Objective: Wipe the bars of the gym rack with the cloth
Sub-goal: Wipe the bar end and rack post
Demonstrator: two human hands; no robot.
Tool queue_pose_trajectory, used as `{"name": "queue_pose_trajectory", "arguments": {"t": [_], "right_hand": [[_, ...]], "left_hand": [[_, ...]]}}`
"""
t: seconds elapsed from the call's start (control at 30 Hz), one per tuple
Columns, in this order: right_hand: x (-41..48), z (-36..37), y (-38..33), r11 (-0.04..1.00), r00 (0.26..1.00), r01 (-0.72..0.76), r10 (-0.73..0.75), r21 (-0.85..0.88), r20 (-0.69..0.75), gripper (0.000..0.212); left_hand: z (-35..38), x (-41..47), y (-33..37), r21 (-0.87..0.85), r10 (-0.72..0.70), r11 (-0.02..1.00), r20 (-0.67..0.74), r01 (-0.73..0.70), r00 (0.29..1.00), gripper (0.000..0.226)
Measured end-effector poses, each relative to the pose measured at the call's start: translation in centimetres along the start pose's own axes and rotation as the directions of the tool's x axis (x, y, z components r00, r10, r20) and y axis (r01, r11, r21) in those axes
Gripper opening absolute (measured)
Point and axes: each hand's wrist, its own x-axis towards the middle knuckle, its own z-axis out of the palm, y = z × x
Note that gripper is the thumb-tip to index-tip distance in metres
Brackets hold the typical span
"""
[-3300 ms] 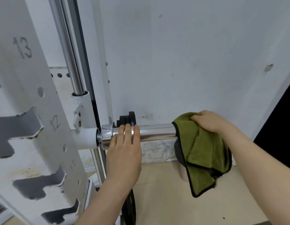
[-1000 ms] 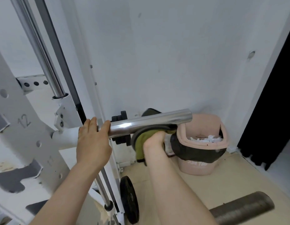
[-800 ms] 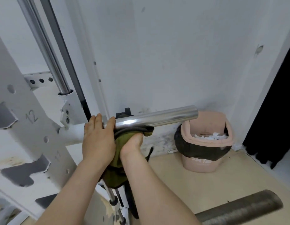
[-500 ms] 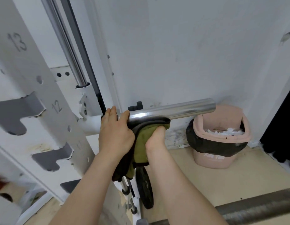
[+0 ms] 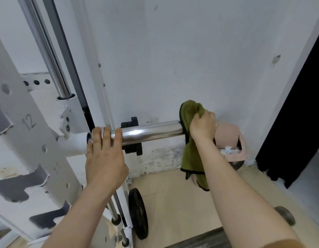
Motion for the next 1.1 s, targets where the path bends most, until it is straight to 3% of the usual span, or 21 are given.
{"name": "queue_pose_trajectory", "arguments": {"t": [0.03,0.07,0.13,0.23,0.33,0.4,0.5,0.63,0.7,0.73,0.8,0.83,0.9,0.97,1.1], "right_hand": [[-0.9,-0.3,-0.7,0.985,0.995,0.099,-0.094,-0.138,0.04,0.038],[-1.9,-0.1,-1.7,0.904,0.976,0.211,-0.176,-0.371,0.128,0.041],[-3.4,1.1,-3.3,0.741,0.901,0.427,-0.298,-0.518,0.317,0.045],[-6.8,3.6,-5.2,0.582,0.727,0.679,-0.448,-0.448,0.519,0.043],[-10.1,6.8,-7.2,0.441,0.555,0.829,-0.568,-0.345,0.608,0.038],[-11.9,8.4,-7.6,0.371,0.46,0.887,-0.662,-0.275,0.592,0.035],[-12.3,10.1,-5.8,0.349,0.39,0.92,-0.789,-0.177,0.475,0.026],[-13.6,10.4,-2.5,0.316,0.303,0.948,-0.866,-0.034,0.397,0.049],[-15.0,9.2,-0.6,0.425,0.303,0.883,-0.841,0.201,0.448,0.046],[-15.7,8.2,0.4,0.573,0.368,0.748,-0.778,0.335,0.509,0.037],[-16.3,6.0,0.7,0.85,0.482,0.288,-0.527,0.442,0.7,0.024],[-16.5,5.1,0.5,0.906,0.505,0.099,-0.401,0.41,0.764,0.024],[-16.9,3.2,-0.2,0.929,0.547,-0.052,-0.281,0.367,0.789,0.026],[-17.6,1.4,-1.8,0.903,0.558,-0.112,-0.288,0.415,0.778,0.028],[-19.7,-1.5,-4.4,0.799,0.554,-0.269,-0.329,0.538,0.765,0.026]], "left_hand": [[-0.1,0.1,0.2,-0.002,-0.008,1.0,0.007,0.008,1.0,0.086],[-0.2,0.2,0.3,-0.004,-0.015,1.0,0.006,0.015,1.0,0.084],[-0.4,0.5,0.2,-0.015,-0.022,1.0,-0.007,0.022,1.0,0.079],[-0.1,0.5,0.1,-0.141,-0.021,0.99,-0.06,0.013,0.998,0.073],[-0.8,0.0,0.6,-0.426,-0.125,0.902,-0.095,0.073,0.988,0.072],[-1.5,-0.4,0.7,-0.527,-0.209,0.839,-0.078,0.138,0.975,0.071],[-1.7,-1.1,0.9,-0.556,-0.221,0.813,-0.02,0.172,0.975,0.075],[-1.8,-3.0,1.4,-0.689,-0.283,0.687,0.037,0.229,0.959,0.054],[-2.2,-4.7,1.5,-0.769,-0.312,0.562,0.145,0.305,0.939,0.05],[-2.3,-5.5,1.4,-0.785,-0.285,0.518,0.216,0.34,0.934,0.054],[-2.4,-7.0,1.4,-0.807,-0.191,0.462,0.315,0.368,0.93,0.067],[-2.3,-7.6,1.6,-0.819,-0.149,0.441,0.337,0.368,0.93,0.074],[-2.6,-8.8,2.1,-0.826,-0.099,0.436,0.351,0.358,0.931,0.084],[-3.1,-9.8,2.4,-0.826,-0.094,0.466,0.31,0.317,0.946,0.092],[-6.4,-12.2,1.9,-0.72,-0.046,0.682,0.138,0.132,0.989,0.092]]}}
